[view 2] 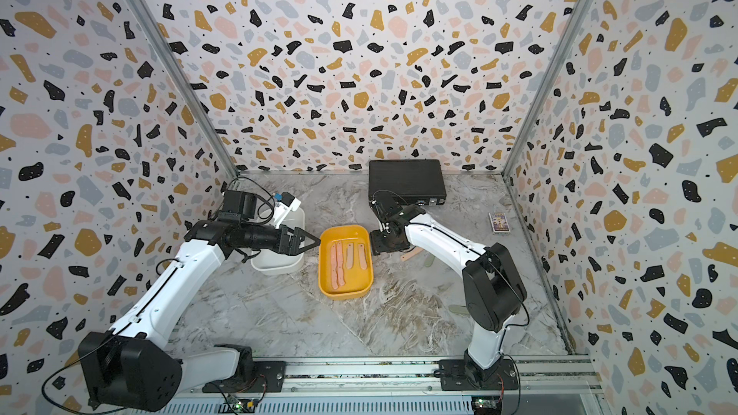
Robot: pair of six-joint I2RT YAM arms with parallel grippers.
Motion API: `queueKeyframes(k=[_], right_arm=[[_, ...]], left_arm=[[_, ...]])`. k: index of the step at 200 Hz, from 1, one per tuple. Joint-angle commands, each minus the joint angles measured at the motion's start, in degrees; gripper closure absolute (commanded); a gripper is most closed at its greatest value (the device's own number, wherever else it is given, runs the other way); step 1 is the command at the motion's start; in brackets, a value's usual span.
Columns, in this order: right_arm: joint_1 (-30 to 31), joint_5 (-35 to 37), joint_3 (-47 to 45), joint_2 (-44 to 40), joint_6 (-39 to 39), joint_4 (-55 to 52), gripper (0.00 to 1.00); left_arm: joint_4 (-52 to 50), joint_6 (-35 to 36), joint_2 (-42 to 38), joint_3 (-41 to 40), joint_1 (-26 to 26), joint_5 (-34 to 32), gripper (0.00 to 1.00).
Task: Place the fruit knives into the storage box by color
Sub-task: Pick up the fruit knife from the center of the board.
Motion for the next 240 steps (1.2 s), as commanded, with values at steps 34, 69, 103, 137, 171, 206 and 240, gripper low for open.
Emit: queueKeyframes(k=[34, 69, 103, 137, 171, 206, 240], right_arm=[[-4.09, 2.51, -3.77, -1.39, -1.21, -2.52, 0.32], [-6.57, 2.89, -1.56, 2.25, -2.86, -3.02, 0.32], [-8.00, 3.13, 2.79, 6.85, -4.81, -4.65, 0.33], [-8.99, 3.36, 7.22, 11.51, -6.33, -6.19, 0.36], [-9.58, 2.58, 10.79, 15.17, -7.12, -7.10, 0.38], [-9.83, 1.51, 14.16, 18.83, -7.59, -8.51, 0.43], [-9.83, 0.51, 15.52, 20.75, -7.69, -9.38, 0.46]], left_arm=[[2.13, 1.09, 1.96, -2.20, -4.41, -1.57, 0.01], [2.39, 1.22, 2.51, -3.00, -4.78, -1.53, 0.01], [2.78, 1.43, 2.45, -3.71, -4.82, -1.78, 0.01], [2.84, 1.56, 2.55, -3.89, -4.82, -1.80, 0.01], [2.94, 1.81, 2.53, -4.06, -4.80, -1.99, 0.01], [2.84, 1.99, 2.35, -4.15, -4.78, -2.05, 0.01], [2.86, 2.01, 2.25, -4.24, -4.82, -2.32, 0.01]])
